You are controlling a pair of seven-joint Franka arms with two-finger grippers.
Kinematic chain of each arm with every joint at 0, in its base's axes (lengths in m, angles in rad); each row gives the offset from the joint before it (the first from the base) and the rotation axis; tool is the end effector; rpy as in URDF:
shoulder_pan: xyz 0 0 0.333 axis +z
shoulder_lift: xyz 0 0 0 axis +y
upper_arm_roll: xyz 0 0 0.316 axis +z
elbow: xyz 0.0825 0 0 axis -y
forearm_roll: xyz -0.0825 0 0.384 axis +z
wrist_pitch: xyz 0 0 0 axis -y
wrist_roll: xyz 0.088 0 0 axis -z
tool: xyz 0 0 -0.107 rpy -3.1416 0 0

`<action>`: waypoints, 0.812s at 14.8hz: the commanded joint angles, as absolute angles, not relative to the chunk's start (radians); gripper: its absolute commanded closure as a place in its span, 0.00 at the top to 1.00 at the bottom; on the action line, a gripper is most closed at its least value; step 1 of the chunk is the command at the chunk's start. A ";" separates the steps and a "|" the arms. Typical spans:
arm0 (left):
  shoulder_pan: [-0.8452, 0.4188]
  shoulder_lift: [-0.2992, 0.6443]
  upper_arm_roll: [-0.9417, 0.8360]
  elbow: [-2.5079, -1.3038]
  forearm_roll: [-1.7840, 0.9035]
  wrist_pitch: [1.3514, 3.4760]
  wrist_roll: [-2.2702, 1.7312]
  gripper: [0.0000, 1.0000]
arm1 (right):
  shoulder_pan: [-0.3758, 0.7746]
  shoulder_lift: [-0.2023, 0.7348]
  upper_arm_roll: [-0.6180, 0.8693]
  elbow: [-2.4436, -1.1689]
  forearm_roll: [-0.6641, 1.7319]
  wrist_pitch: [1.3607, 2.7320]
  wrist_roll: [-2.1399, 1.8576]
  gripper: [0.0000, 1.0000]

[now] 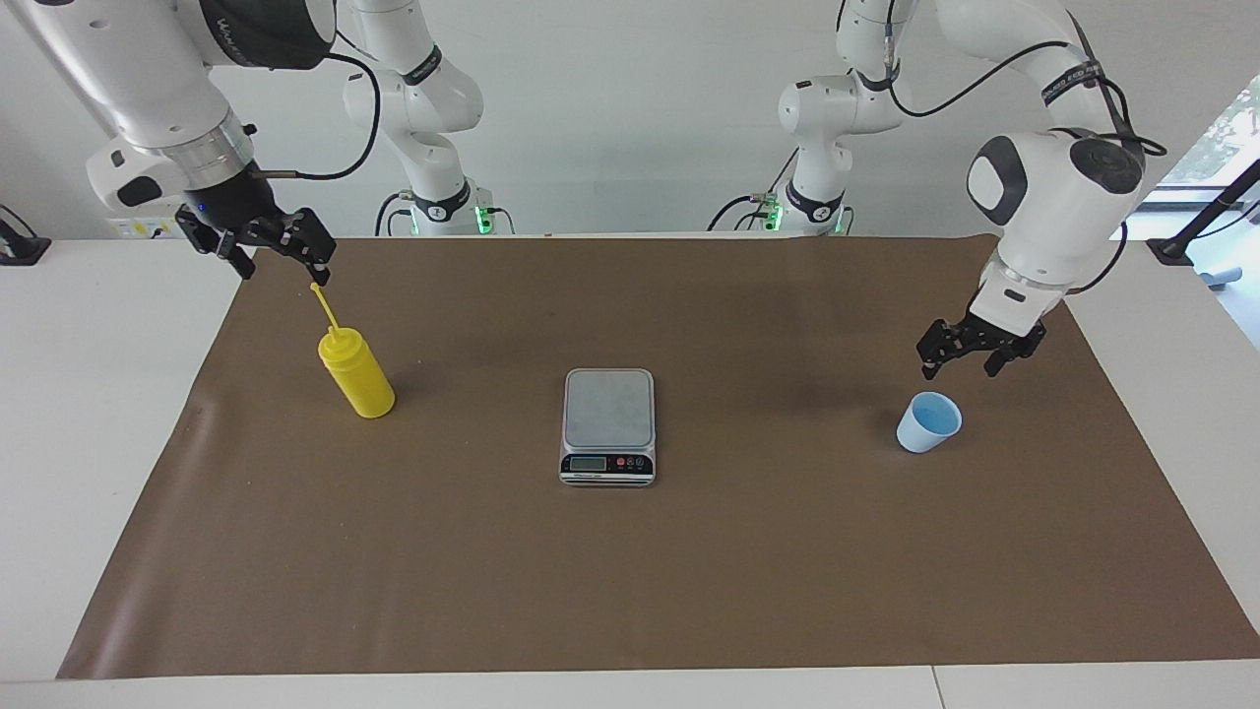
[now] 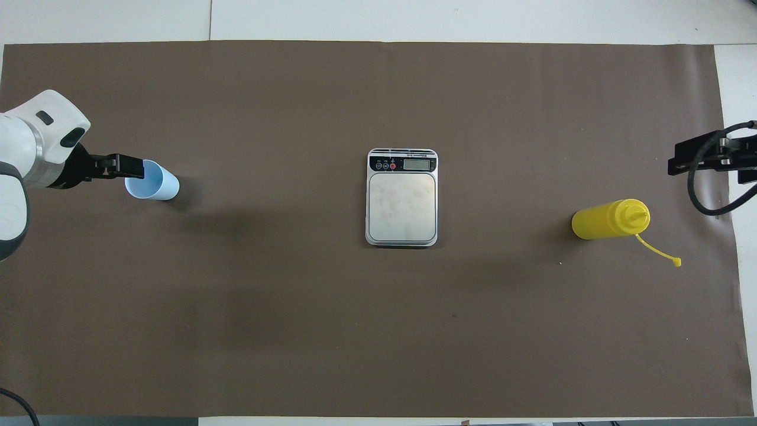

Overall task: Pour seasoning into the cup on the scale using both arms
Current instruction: 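Grasp the light blue cup with the left gripper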

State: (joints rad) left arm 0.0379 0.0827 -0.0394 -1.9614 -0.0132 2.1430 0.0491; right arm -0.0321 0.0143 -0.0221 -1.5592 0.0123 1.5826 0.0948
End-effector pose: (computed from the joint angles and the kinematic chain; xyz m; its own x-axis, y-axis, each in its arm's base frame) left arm 0.5858 -0.0010 0.4418 0.9941 -0.0430 0.0994 -0.0442 -0.9990 0.0101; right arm 0.5595 -0.0290 0.6231 0.9889 -0.1486 0.0079 -0.1485 -0.9888 -0.0128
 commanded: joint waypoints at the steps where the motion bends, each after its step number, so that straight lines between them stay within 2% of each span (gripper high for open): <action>1: 0.092 0.116 -0.044 -2.011 -0.021 2.226 0.139 1.00 | -0.060 0.021 -0.020 -1.563 0.012 1.609 0.071 1.00; 3: 0.094 0.152 -0.044 -2.017 -0.021 2.285 0.149 1.00 | -0.093 0.020 -0.021 -1.566 0.014 1.603 0.071 1.00; 4: 0.092 0.170 -0.044 -2.025 -0.021 2.319 0.143 0.96 | -0.092 0.015 -0.023 -1.574 0.014 1.608 0.078 1.00; 5: 0.092 0.190 -0.044 -2.032 -0.025 2.347 0.137 0.76 | -0.086 0.014 -0.023 -1.577 0.012 1.605 0.083 1.00; 7: 0.094 0.193 -0.044 -2.068 -0.029 2.391 0.092 0.00 | -0.087 0.017 -0.021 -1.575 0.014 1.632 0.083 1.00; 12: 0.081 0.175 -0.048 -2.085 -0.029 2.379 0.003 0.00 | -0.083 0.008 -0.020 -1.577 0.023 1.598 0.077 1.00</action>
State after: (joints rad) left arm 0.0880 0.2073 -0.0448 -2.0604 -0.0149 2.3716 0.0392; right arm -0.0806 0.0217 -0.0244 -1.5625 0.0130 1.6096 0.0945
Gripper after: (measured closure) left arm 0.727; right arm 0.000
